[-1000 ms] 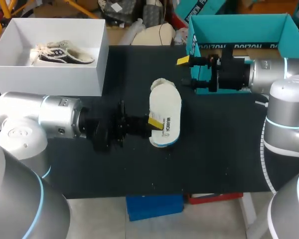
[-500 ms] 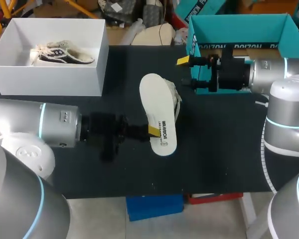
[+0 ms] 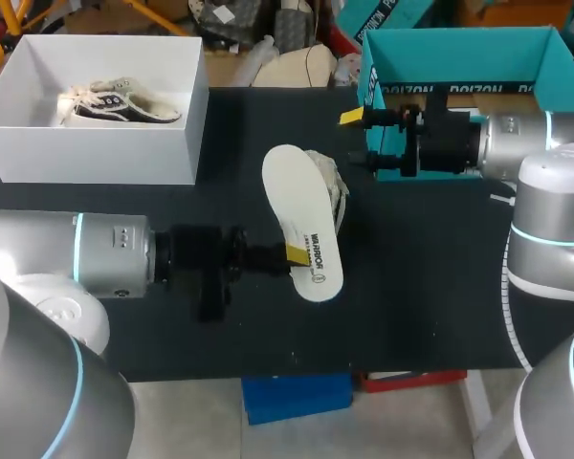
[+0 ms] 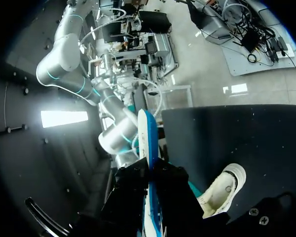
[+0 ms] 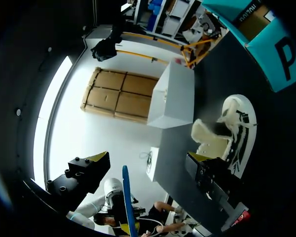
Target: Take the shoe out of the shoebox, open the shoe tongue, remove and reinsert the insole, then place the shoe into the shoebox
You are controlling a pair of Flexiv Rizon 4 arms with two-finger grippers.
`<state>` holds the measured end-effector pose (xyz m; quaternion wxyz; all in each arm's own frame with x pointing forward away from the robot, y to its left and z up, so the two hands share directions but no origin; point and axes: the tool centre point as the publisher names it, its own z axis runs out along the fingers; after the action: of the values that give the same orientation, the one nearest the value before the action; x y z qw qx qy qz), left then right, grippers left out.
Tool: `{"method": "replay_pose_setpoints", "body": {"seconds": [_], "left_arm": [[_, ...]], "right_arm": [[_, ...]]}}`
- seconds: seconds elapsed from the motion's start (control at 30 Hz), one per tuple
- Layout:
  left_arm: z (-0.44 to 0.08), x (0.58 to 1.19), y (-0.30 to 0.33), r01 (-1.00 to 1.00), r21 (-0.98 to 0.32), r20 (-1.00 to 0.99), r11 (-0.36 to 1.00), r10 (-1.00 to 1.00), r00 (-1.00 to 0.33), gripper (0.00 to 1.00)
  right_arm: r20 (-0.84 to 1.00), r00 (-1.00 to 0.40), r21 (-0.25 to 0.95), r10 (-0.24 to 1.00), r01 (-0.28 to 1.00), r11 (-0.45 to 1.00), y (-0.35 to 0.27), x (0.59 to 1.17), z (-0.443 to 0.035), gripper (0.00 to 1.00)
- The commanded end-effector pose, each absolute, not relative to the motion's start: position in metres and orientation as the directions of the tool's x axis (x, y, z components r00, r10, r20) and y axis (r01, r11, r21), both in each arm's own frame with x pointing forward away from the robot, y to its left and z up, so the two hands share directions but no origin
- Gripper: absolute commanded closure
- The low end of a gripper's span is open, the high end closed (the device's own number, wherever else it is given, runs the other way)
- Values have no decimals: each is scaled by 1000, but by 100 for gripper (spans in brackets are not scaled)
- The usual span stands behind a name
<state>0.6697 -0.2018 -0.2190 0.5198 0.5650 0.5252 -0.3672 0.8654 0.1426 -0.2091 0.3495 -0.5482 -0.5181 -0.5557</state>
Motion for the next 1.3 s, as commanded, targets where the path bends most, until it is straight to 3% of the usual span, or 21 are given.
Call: {"method": "replay_pose_setpoints", "body": {"seconds": [0.03,0.5,0.77,1.03,1.3], "left_arm": [[-243,674,-202,968,215,-974,131,103,202,100],[-246,716,-202,959,272,-956,83,138,259,100],[-251,744,-212,973,229,-952,-37,202,231,100],[-250,767,-219,955,255,-929,-150,235,285,100],[-254,787,-220,967,216,-946,-137,216,242,100]], "right_arm": [[971,-154,193,182,956,-223,145,865,-210,0],[971,-154,193,182,956,-223,145,865,-210,0],[971,-154,193,182,956,-223,145,865,-210,0],[971,-154,193,182,956,-223,145,865,-210,0],[971,-154,193,182,956,-223,145,865,-210,0]]}}
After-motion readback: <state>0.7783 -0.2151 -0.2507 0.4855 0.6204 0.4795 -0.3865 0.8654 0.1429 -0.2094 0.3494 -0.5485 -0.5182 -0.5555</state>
